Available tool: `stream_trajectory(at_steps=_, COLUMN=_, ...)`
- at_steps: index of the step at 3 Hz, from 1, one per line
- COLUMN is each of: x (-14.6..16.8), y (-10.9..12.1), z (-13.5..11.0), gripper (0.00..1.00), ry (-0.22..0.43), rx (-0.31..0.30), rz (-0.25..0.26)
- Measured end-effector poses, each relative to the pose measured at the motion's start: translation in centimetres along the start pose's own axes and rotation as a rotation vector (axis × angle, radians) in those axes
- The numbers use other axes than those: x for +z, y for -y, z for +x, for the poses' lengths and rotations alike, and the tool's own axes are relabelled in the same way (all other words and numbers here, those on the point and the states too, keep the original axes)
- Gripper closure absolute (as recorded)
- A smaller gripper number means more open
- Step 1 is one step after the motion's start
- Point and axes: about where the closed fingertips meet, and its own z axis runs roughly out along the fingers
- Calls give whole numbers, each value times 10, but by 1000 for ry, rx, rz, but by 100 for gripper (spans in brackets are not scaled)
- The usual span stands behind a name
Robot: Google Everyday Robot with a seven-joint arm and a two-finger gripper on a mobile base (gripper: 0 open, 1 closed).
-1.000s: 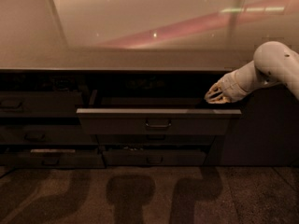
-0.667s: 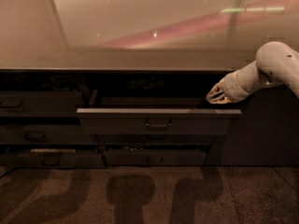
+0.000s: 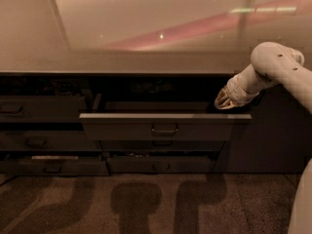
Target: Open top drawer
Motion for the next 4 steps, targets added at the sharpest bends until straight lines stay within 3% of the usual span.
stream_trajectory(at_steps=1, x=0, y=0, z=0, gripper=100, ry=0, rx=0, rz=0)
stream_trajectory(at_steps=2, x=2, y=-5, z=-8, gripper=100, ry=-40, rx=4, rz=14)
stream_trajectory(at_steps=3, x=-8, y=-41, z=-26, gripper=100, ry=-142, rx=-1, rz=14)
stream_trajectory(at_steps=4, x=-11, y=-40, z=-26, gripper=100, ry=-142, rx=-1, rz=14)
